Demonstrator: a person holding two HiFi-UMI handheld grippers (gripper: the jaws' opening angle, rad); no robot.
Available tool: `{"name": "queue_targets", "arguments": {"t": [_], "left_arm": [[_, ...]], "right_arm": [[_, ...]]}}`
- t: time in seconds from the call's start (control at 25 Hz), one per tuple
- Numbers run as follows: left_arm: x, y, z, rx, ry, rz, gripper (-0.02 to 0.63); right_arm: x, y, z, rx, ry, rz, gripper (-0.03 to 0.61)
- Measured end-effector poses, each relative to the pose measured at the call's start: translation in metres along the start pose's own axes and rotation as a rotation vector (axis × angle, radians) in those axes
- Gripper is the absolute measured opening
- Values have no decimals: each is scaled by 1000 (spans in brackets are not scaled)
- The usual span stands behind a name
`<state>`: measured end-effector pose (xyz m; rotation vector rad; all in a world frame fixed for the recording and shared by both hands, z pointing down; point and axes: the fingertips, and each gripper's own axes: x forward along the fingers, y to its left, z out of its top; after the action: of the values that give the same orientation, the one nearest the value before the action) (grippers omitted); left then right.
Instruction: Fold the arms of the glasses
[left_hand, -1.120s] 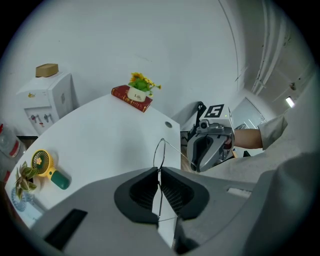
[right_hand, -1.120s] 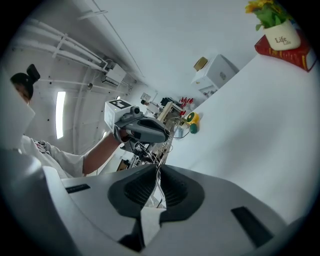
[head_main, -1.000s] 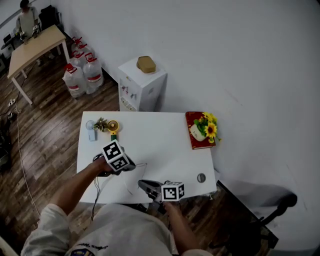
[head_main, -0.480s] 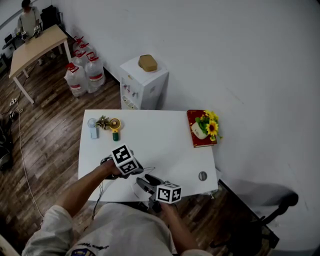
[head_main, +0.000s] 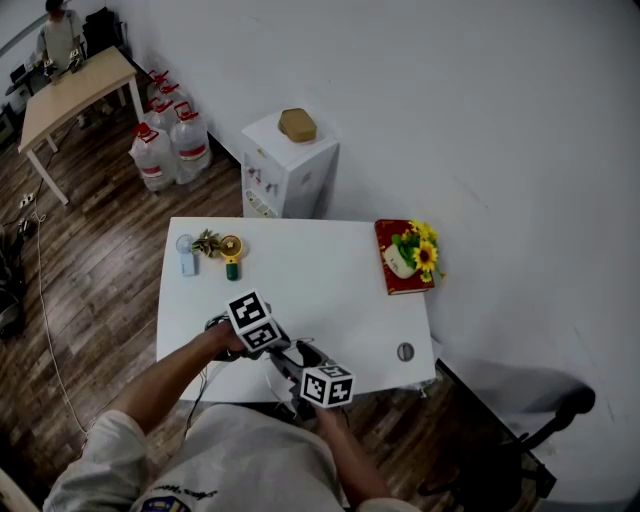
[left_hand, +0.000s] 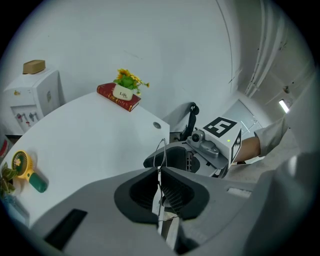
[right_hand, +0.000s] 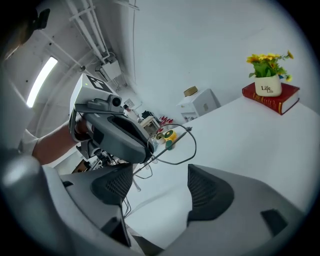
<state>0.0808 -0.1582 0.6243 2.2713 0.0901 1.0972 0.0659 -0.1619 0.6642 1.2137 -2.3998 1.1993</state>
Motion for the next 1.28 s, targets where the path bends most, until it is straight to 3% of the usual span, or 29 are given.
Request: {"name": "queue_targets", "arguments": {"t": [0.56,0.92,1.28], "left_arm": [[8,0,-9,-33,5,-31,20],[8,15,-7,-42,-22,22,20],[-13,59,9,-87,-136,172,20]], "right_arm": [[1,-5,-4,-11,-30,-36,380],[-15,-9,0,-9,-56,-39,379],[-47,-39,10,219,-187,-52,357]]}}
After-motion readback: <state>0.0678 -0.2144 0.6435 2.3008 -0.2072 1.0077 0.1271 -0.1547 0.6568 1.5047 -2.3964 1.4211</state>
